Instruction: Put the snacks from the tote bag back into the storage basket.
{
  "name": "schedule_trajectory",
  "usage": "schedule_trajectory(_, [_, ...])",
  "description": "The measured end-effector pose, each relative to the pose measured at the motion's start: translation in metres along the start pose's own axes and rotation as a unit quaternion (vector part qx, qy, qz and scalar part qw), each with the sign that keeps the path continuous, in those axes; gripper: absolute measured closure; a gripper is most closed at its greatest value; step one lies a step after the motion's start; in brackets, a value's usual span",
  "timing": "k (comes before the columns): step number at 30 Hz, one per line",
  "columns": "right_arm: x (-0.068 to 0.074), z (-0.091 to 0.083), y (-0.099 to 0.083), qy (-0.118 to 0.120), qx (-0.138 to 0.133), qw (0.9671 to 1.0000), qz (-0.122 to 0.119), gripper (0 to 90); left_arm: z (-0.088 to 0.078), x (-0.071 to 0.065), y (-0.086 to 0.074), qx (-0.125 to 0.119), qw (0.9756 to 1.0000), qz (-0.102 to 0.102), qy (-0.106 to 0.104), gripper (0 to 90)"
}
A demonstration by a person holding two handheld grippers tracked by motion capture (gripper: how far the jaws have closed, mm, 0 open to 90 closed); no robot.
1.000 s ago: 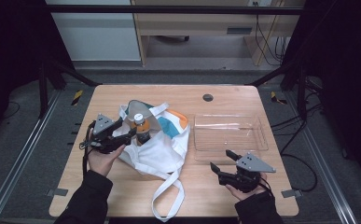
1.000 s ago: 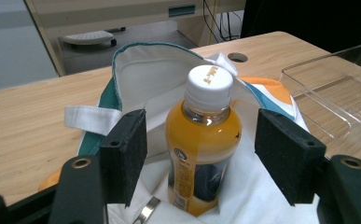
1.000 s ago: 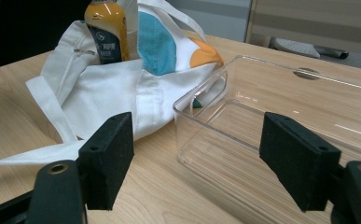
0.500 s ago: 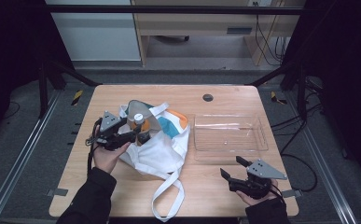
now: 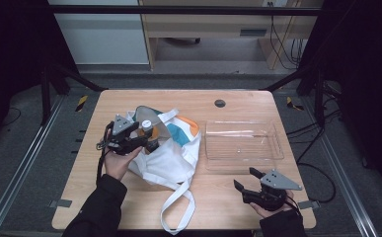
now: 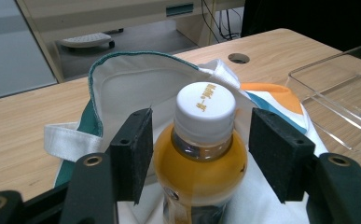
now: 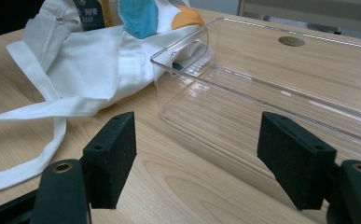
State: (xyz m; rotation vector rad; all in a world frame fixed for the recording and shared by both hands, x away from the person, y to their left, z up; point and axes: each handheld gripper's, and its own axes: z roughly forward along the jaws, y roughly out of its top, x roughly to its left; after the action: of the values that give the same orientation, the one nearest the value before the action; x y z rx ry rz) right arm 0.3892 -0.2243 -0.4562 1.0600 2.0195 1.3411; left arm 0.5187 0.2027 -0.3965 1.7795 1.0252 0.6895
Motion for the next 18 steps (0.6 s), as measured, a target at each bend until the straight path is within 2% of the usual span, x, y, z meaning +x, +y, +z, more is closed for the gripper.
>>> schedule_trajectory(2, [0.0,0.0002,-0.0002,0.0,0.0,1.0,-0.001,29.8,0.0031,0.0,-0.0002,0.001,1.0,-0.003,-0.002,43.1])
schedule_trajectory(5, [0.0004,0.0012,-0.0004,0.001,0.003,1.0,-0.001,30.2,0.0077,-0.0009,-0.0009,0.008,1.0,0.003,0.0,44.5])
schedule_trajectory(14, [0.0007,0.002,-0.0003,0.003,0.004,1.0,-0.004,30.9,0.0117,-0.0013,0.0011,-0.004,1.0,-0.001,-0.004,54.3])
schedule_trajectory(18, [0.0007,0.0017,-0.0001,0.001,0.004,1.0,-0.005,30.9,0.0126,-0.003,0.0019,-0.006,1.0,0.007,-0.001,57.3])
